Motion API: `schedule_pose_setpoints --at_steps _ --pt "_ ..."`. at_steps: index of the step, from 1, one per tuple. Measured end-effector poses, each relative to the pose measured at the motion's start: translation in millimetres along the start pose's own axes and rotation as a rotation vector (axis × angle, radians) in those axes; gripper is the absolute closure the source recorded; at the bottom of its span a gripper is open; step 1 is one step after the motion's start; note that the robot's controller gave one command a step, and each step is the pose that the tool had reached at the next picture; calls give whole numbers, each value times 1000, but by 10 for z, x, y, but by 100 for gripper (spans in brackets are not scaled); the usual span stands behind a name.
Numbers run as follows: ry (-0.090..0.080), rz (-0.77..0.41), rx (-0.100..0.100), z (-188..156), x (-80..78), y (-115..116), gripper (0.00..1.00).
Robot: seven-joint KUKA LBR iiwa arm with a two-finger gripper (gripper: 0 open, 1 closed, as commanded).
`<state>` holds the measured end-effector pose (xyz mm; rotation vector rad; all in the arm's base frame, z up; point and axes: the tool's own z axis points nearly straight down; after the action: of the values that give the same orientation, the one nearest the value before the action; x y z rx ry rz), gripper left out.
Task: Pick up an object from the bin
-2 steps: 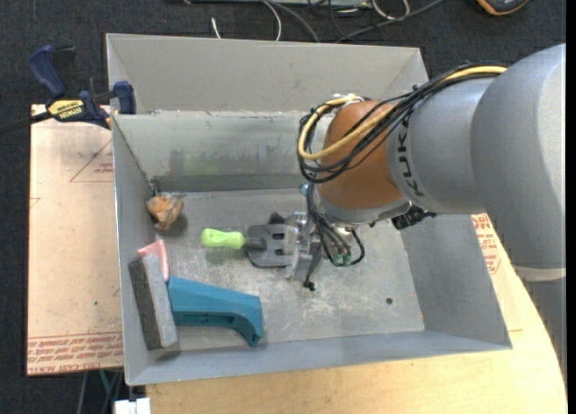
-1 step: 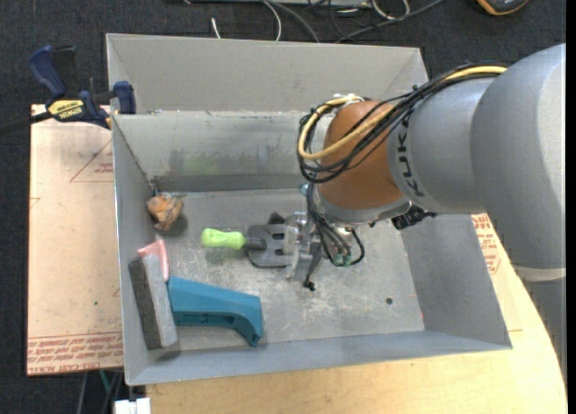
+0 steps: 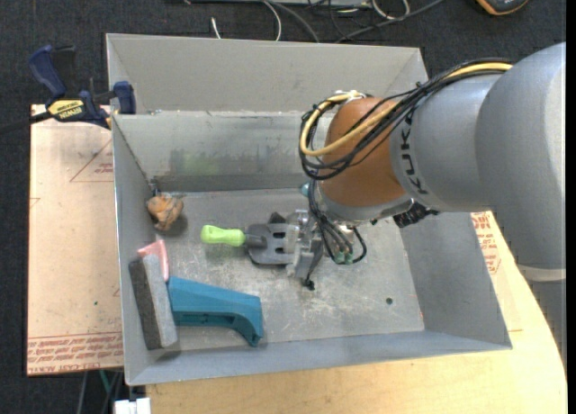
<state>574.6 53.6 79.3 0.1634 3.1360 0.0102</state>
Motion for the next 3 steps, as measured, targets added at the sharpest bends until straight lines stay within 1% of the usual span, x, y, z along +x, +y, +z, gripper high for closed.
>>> schedule_pose_setpoints --at_steps 1,2,3 --pt "0 0 0 -79 -1 1 100" --pt "11 0 1 -361 29 -2 100" --pt "3 0 0 -704 6 5 100"
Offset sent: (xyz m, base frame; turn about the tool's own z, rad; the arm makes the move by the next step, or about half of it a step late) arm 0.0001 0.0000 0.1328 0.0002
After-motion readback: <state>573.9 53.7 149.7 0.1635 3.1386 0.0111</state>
